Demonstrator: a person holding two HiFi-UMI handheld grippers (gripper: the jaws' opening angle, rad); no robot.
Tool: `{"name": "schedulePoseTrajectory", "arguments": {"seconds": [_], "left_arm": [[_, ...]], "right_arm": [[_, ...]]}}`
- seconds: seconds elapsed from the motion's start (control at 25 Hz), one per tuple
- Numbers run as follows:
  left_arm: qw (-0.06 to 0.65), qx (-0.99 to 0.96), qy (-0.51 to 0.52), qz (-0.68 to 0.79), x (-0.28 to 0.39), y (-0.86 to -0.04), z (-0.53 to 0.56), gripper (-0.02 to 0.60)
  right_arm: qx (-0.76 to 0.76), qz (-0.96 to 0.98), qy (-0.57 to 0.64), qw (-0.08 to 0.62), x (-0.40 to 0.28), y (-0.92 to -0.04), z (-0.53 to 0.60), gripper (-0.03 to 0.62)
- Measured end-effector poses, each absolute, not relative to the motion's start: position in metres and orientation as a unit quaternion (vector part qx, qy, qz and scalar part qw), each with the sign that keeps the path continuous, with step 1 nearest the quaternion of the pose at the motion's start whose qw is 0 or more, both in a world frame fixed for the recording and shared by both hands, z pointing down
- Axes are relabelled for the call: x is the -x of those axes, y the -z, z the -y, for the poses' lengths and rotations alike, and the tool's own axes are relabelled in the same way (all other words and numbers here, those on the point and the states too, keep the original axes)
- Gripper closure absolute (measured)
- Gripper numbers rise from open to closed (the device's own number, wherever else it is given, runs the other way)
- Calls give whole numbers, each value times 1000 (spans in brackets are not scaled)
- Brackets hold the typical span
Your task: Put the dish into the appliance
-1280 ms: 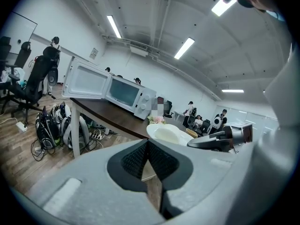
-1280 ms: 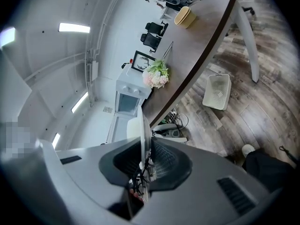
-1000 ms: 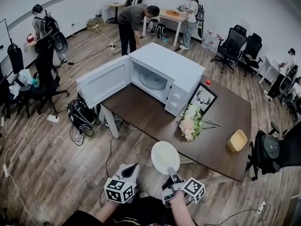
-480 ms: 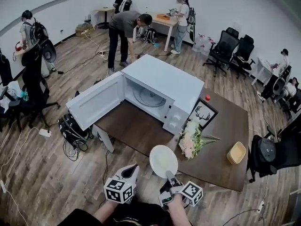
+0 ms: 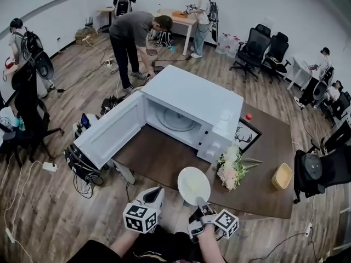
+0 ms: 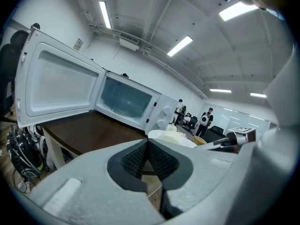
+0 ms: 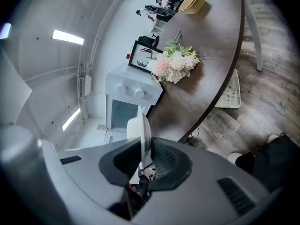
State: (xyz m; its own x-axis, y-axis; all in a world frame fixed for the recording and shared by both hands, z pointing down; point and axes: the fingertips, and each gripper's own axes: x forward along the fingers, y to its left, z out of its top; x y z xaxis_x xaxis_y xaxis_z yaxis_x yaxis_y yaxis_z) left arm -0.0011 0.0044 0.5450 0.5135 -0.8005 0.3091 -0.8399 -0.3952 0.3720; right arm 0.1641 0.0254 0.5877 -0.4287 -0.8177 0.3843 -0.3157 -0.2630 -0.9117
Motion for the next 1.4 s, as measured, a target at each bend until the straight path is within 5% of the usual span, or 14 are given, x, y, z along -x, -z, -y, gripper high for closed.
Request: {"name": "schedulePoseTrajectory", "arguments": {"seconds": [1.4], "left_arm": [[263,-791,-40,551,53,-555,138,574]], "right_arm": [[436,-610,636,182,-86,-577,153,536]]}}
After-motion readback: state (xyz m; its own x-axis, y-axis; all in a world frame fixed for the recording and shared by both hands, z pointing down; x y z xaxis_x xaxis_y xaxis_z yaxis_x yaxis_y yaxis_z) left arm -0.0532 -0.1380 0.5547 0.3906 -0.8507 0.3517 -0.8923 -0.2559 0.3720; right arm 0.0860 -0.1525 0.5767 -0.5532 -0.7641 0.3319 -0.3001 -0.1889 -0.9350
